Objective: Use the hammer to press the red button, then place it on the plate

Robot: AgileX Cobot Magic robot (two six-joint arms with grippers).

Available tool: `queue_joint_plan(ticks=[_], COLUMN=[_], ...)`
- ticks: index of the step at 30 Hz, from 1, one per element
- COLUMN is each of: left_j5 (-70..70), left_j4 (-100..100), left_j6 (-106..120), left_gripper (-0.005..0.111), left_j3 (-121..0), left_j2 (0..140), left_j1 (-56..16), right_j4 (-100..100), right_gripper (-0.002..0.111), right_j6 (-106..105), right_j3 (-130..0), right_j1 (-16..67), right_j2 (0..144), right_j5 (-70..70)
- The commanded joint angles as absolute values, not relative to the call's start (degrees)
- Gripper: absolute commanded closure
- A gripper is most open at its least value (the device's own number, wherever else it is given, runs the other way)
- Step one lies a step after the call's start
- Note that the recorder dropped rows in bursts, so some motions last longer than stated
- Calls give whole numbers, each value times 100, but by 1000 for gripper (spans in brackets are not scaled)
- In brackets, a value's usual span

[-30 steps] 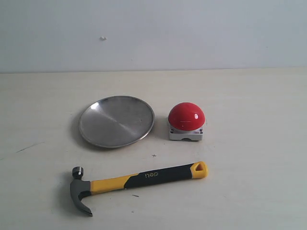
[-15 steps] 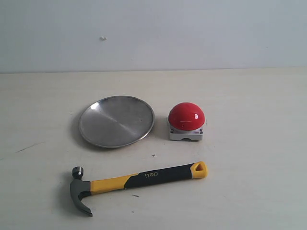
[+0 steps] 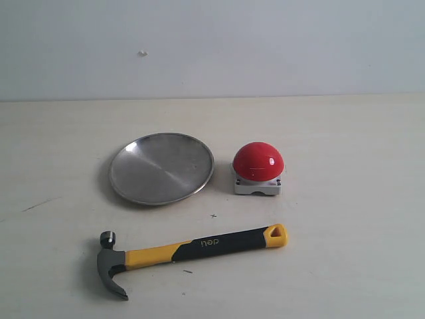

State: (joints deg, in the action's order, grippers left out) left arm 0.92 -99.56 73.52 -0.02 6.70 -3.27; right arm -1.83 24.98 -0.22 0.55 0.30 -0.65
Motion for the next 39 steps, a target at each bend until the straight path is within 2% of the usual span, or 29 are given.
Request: queue_joint_plan(ticks=[1, 8, 13, 21, 30, 34, 39], left_j5=[111, 111, 111, 111, 111, 111, 111], left_j4=[-9995, -9995, -9995, -9995, -9995, -9995, -9995], left_j6=[7365, 7365, 7365, 7365, 7365, 7365, 7365], left_gripper=[107, 107, 107, 107, 107, 107, 107], left_j3=[0, 0, 0, 0, 0, 0, 0], left_j2=[652, 652, 652, 652, 652, 652, 652], left_j1=[-361, -361, -361, -361, -361, -361, -361], right_j4=[-178, 202, 380, 249, 460, 567, 1499], right_gripper=[108, 108, 108, 108, 108, 108, 108], right_j6=[2467, 2850, 2217, 706, -622, -1135, -3098], right_j3=[0, 0, -711, -2755, -4353, -4790, -4841], right_j1=[19, 19, 19, 19, 19, 31, 31], right_j2=[0, 410, 1643, 3913, 6126, 6895, 7655], right_j5=[-78, -1311, -1157, 1054, 3370, 4150, 4659])
